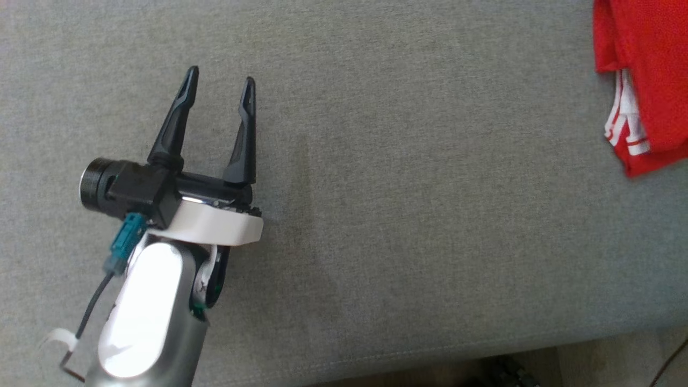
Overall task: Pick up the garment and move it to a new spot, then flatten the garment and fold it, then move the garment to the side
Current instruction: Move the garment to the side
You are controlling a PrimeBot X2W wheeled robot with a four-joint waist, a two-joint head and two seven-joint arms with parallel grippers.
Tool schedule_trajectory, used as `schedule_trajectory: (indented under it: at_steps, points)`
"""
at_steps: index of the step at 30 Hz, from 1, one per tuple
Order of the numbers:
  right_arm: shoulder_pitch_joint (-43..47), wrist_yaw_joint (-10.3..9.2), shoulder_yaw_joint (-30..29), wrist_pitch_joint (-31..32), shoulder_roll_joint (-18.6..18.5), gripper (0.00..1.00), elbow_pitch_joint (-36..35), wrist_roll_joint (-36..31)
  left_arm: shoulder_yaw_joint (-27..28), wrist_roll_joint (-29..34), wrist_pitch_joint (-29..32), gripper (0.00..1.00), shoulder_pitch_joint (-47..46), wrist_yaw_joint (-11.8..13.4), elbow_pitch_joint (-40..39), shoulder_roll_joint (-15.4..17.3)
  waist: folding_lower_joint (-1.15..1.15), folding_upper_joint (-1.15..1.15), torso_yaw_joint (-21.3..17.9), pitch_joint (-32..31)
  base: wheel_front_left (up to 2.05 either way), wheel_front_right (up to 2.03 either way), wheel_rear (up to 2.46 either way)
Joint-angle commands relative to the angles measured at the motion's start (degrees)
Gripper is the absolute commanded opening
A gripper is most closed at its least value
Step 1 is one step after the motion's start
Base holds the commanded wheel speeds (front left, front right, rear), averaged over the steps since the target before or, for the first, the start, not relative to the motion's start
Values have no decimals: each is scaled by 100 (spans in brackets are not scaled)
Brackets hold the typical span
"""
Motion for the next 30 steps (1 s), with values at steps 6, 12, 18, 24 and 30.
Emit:
schedule_trajectory:
  at_steps: [6, 12, 18, 24, 30]
  points:
    - [297, 37, -127, -362, 182, 100, -182, 63, 233, 22, -29, 100, 82, -14, -84, 103, 0, 0, -137, -307, 0, 0, 0]
    - [1134, 37, -379, -945, 1001, 100, -1266, -117, 298, -29, -29, 100, 384, 33, -2, 116, 0, 0, -227, -803, 0, 0, 0]
    - [2375, 37, -339, -1082, 2136, 100, -3028, -326, 423, -111, -29, 100, 737, 106, 25, 173, 0, 0, -179, -1227, 0, 0, 0]
    - [3295, 37, -15, -999, 2853, 100, -4458, -629, 513, -196, -29, 100, 1027, 193, 29, 178, 0, 0, 91, -1577, 0, 0, 0]
    - [3720, 37, 316, -852, 3073, 100, -5035, -809, 618, -243, -29, 100, 1286, 289, 5, 211, 0, 0, 285, -1817, 0, 0, 0]
